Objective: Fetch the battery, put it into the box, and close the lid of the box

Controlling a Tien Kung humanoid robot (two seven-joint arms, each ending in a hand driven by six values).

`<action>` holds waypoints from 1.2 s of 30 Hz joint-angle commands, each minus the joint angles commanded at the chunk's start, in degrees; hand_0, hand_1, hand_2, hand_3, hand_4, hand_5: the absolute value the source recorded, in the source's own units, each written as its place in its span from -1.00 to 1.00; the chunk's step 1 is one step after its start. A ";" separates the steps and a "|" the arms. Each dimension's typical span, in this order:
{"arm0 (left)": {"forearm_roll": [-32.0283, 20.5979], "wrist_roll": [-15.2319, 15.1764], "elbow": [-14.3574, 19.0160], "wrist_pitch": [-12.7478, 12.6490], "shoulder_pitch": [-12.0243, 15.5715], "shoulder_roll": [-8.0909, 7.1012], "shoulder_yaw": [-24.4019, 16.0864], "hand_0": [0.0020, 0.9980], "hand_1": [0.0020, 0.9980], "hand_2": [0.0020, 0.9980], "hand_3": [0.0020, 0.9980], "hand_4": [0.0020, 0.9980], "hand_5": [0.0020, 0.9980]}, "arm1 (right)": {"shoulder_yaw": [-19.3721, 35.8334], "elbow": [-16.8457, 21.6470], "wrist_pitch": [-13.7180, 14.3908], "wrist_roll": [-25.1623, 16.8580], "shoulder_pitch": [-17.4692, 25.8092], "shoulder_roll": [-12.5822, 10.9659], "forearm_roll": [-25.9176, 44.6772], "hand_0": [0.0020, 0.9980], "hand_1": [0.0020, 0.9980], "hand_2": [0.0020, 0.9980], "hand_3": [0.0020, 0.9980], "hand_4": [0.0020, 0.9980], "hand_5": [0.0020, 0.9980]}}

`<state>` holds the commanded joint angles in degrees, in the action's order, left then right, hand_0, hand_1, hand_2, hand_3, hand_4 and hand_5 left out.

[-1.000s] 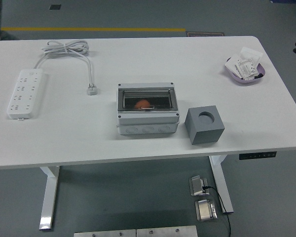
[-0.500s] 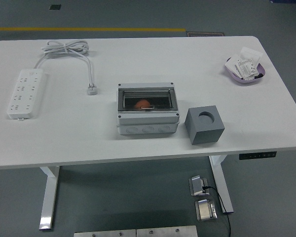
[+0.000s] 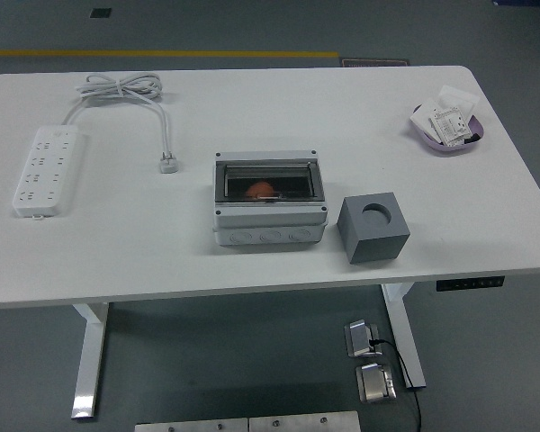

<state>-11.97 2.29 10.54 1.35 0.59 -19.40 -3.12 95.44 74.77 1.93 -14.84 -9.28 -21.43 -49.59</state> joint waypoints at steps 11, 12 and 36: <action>0.50 0.18 0.01 -0.05 0.07 -0.05 -0.48 0.23 0.35 0.21 0.29 0.42 -0.73 | -0.68 -0.02 0.06 -0.78 -0.37 -0.32 -0.91 0.34 0.34 0.45 0.61 0.71 -0.03; 0.55 0.19 0.02 -0.05 0.06 -0.05 -0.52 0.23 0.35 0.21 0.29 0.42 -0.73 | -0.75 -0.08 0.06 -1.00 -0.41 -0.35 -0.77 0.34 0.34 0.45 0.61 0.71 -0.03; 1.68 0.37 -0.08 -0.21 -0.24 0.19 -1.51 0.23 0.35 0.21 0.29 0.42 -0.73 | -6.02 -0.45 2.21 -5.49 -1.92 0.83 0.78 -0.24 0.04 0.15 0.30 0.28 -0.53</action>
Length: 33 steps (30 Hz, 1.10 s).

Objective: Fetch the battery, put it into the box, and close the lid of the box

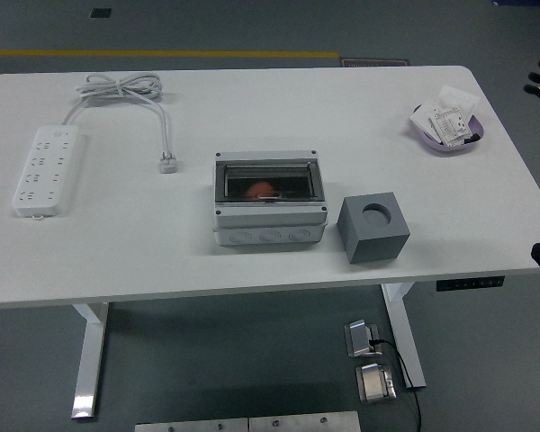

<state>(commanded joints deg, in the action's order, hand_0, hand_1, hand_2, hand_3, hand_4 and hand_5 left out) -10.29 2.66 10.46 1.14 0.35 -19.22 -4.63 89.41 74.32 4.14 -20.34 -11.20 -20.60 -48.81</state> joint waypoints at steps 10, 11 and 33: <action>0.08 -0.02 -0.06 0.03 -0.02 0.13 -0.09 0.23 0.35 0.21 0.29 0.42 -0.73 | 0.38 -0.38 -3.08 4.67 0.38 0.26 -3.31 -0.35 -0.01 0.12 0.29 0.28 -0.60; 0.12 -0.01 -0.06 0.03 0.00 0.13 -0.13 0.23 0.35 0.21 0.29 0.42 -0.73 | 0.39 -0.38 -3.25 5.02 0.41 0.27 -3.65 -0.35 -0.01 0.12 0.29 0.28 -0.60; -0.34 -0.33 -0.07 0.11 -0.04 0.09 0.45 0.23 0.35 0.21 0.29 0.43 -0.74 | 0.88 -0.45 -4.97 8.84 0.88 -0.26 -5.52 0.91 0.74 0.77 0.91 1.00 0.42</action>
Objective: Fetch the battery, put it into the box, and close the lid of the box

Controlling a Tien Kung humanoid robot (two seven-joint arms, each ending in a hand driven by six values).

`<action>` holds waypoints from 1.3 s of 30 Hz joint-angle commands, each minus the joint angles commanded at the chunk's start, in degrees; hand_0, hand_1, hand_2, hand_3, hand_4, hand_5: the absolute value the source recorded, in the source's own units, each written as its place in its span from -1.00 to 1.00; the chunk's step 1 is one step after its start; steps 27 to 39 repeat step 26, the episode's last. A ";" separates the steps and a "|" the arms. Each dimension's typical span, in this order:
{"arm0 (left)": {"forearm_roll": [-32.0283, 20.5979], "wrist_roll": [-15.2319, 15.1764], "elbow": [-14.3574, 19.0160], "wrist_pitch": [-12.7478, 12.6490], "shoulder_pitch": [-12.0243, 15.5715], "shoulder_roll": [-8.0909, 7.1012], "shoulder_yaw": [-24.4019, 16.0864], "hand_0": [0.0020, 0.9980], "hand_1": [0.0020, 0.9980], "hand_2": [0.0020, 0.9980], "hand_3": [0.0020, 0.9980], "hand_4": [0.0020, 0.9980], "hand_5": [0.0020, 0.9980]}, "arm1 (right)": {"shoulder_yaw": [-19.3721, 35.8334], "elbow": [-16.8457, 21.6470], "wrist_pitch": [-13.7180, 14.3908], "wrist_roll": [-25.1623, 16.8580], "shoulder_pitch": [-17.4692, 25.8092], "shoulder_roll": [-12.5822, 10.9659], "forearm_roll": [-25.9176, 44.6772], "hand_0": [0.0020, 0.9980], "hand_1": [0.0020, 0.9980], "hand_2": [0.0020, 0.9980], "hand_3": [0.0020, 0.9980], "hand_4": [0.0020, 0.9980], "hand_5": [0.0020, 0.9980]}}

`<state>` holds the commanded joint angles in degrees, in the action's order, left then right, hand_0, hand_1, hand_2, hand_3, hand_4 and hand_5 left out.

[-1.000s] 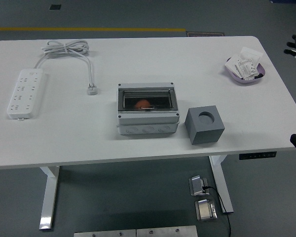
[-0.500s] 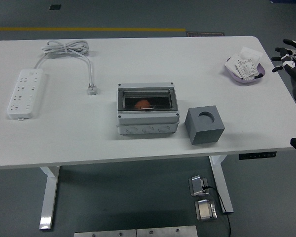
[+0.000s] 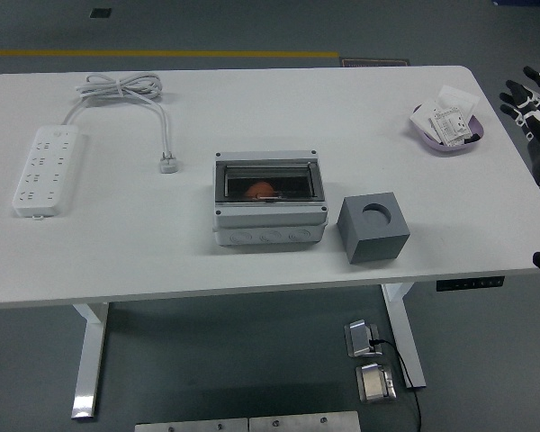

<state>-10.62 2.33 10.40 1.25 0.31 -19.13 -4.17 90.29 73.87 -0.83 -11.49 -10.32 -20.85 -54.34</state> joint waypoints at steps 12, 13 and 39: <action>-0.39 -0.09 -0.08 0.00 0.23 -0.02 0.09 0.23 0.35 0.21 0.29 0.42 -0.75 | 0.18 0.52 0.20 -1.50 0.03 0.00 2.49 0.86 0.71 0.74 0.84 1.00 0.66; -0.34 -0.08 -0.08 0.01 0.22 -0.01 0.01 0.23 0.35 0.21 0.29 0.42 -0.75 | 0.25 0.56 0.21 -1.54 0.05 -0.03 2.63 0.86 0.71 0.74 0.84 1.00 0.66; 0.97 0.15 -0.08 -0.09 0.24 -0.18 -1.44 0.23 0.35 0.21 0.29 0.42 -0.75 | 0.36 1.55 0.70 -3.06 -0.02 -0.08 6.33 0.79 0.66 0.69 0.76 1.00 0.78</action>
